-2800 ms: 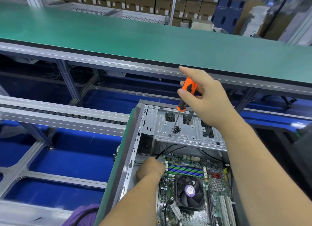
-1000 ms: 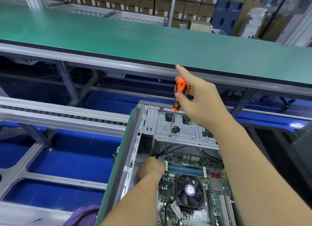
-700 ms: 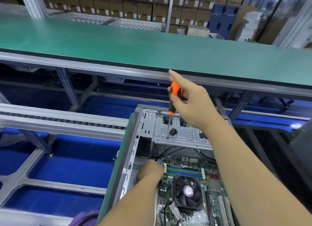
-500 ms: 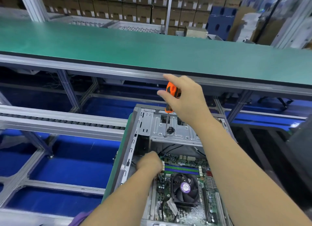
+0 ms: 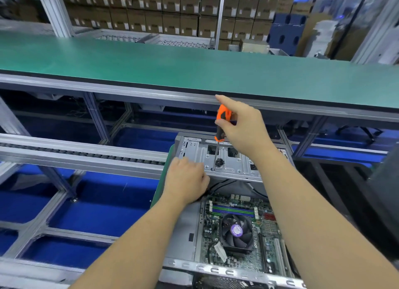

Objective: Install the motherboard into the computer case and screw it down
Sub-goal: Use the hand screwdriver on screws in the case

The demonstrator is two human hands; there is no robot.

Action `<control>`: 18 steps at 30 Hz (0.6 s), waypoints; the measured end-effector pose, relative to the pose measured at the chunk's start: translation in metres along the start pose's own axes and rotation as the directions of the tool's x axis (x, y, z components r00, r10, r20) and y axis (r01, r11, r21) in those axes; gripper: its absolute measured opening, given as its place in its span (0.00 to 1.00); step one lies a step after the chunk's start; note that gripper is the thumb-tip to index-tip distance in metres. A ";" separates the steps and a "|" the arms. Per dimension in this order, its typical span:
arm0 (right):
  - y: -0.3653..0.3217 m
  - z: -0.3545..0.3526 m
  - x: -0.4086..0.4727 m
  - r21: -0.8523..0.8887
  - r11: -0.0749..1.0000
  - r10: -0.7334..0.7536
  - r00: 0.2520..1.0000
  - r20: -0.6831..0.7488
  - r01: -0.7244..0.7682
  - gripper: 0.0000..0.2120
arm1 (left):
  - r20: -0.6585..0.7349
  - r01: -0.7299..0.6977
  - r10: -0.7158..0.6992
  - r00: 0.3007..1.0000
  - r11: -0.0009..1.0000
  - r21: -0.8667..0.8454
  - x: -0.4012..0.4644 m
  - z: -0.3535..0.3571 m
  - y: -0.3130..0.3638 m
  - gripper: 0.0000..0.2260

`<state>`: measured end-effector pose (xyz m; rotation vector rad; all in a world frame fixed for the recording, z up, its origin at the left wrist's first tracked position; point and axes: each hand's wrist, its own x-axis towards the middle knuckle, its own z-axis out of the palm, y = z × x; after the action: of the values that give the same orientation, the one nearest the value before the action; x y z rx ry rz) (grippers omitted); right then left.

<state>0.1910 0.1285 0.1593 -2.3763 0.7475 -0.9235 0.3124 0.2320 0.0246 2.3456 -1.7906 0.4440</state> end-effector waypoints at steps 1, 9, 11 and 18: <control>0.001 -0.002 0.001 -0.067 0.998 0.001 0.999 -0.044 -0.004 0.25 | -0.033 0.119 -0.120 0.992 0.992 -0.029 0.001 0.001 -0.002 0.08; 0.001 -0.007 0.002 0.101 0.994 0.034 0.999 0.021 -0.036 0.22 | 0.266 0.632 -0.586 0.765 0.608 -0.480 0.011 0.011 -0.018 0.12; 0.000 -0.005 0.005 -0.054 0.998 0.025 0.998 -0.057 -0.028 0.21 | 0.299 0.655 -0.614 0.730 0.506 -0.562 0.012 0.014 -0.023 0.08; 0.002 0.008 -0.004 0.320 0.948 0.014 1.000 -0.008 -0.011 0.23 | 0.300 0.659 -0.634 0.713 0.458 -0.596 0.010 0.015 -0.025 0.06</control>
<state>0.1936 0.1318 0.1511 -2.0818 0.5661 -0.9713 0.3408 0.2255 0.0149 2.2087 -0.6814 -0.3314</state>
